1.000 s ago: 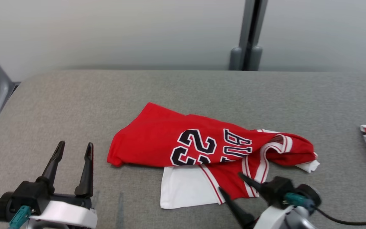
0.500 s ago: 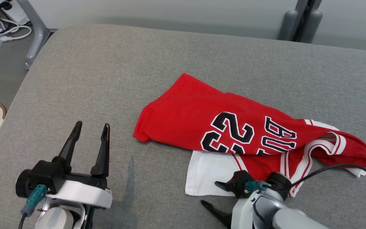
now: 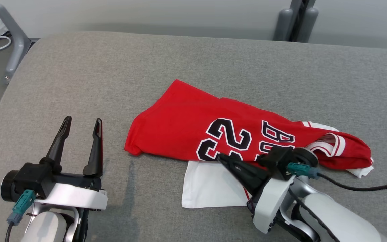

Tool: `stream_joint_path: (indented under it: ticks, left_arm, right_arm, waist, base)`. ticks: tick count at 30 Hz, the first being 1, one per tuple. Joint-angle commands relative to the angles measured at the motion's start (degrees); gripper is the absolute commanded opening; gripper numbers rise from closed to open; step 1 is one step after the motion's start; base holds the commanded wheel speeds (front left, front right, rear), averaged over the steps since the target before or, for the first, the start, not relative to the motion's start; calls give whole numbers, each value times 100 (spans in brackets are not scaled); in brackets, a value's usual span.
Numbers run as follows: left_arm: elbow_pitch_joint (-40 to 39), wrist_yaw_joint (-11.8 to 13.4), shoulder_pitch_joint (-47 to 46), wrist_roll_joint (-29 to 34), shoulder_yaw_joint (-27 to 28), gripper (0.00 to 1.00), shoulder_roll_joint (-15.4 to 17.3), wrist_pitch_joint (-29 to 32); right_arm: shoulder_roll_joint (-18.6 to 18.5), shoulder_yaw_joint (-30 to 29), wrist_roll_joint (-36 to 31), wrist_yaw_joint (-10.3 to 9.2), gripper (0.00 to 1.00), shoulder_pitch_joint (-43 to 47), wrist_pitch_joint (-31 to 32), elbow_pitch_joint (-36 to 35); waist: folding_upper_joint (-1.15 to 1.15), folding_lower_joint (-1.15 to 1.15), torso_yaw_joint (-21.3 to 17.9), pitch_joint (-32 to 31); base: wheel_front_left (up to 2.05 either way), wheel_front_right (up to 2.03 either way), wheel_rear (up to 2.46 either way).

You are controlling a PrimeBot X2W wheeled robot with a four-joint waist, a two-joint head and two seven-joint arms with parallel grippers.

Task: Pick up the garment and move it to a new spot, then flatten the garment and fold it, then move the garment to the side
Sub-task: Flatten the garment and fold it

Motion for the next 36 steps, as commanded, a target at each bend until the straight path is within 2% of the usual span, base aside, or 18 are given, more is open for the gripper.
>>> stream_joint_path:
  ticks: [1,7,9,11,12,13,20,26,30,36]
  left_arm:
    - [-13,-33,8,46,54,100,7,-17]
    - [-24,-84,29,123,151,100,2,-11]
    - [-26,-113,24,146,177,100,-1,-12]
    - [-30,-129,41,175,199,100,3,-12]
    - [-29,-131,49,184,204,100,9,-13]
    - [-32,-132,62,191,202,100,13,-13]
    - [-80,-78,217,197,236,100,95,12]
    - [-183,-25,495,144,205,100,169,157]
    - [-209,4,690,124,168,100,181,228]
    - [-253,33,914,100,80,100,198,346]
  right_arm:
    - [-62,-121,-35,1,0,-12,-46,-193]
    - [-114,-619,-283,0,0,226,23,-733]
    - [-27,-894,-385,0,0,363,-75,-882]
    - [150,-1420,-560,0,0,639,-274,-1048]
    - [215,-1605,-629,0,40,738,-334,-1085]
    - [309,-1807,-692,0,100,835,-416,-1136]
    - [808,-3094,-1185,0,100,1477,-608,-1366]
    - [1014,-4266,-1471,0,100,2062,-549,-1241]
    - [1068,-4645,-1582,0,100,2363,-434,-1199]
    - [1095,-4884,-1650,0,100,2700,-280,-1194]
  waist:
    - [0,0,-121,-37]
    - [0,0,-305,-83]
    - [0,0,-368,-102]
    - [0,0,-467,-143]
    - [0,0,-504,-167]
    - [0,0,-540,-190]
    - [0,0,-827,-394]
    - [0,0,-1098,-694]
    - [0,0,-1185,-900]
    - [0,0,-1238,-1092]
  base:
    - [0,0,0]
    - [0,0,0]
    - [0,0,0]
    - [0,0,0]
    - [0,0,0]
    - [0,0,0]
    - [0,0,0]
    - [0,0,0]
    - [0,0,0]
    - [0,0,0]
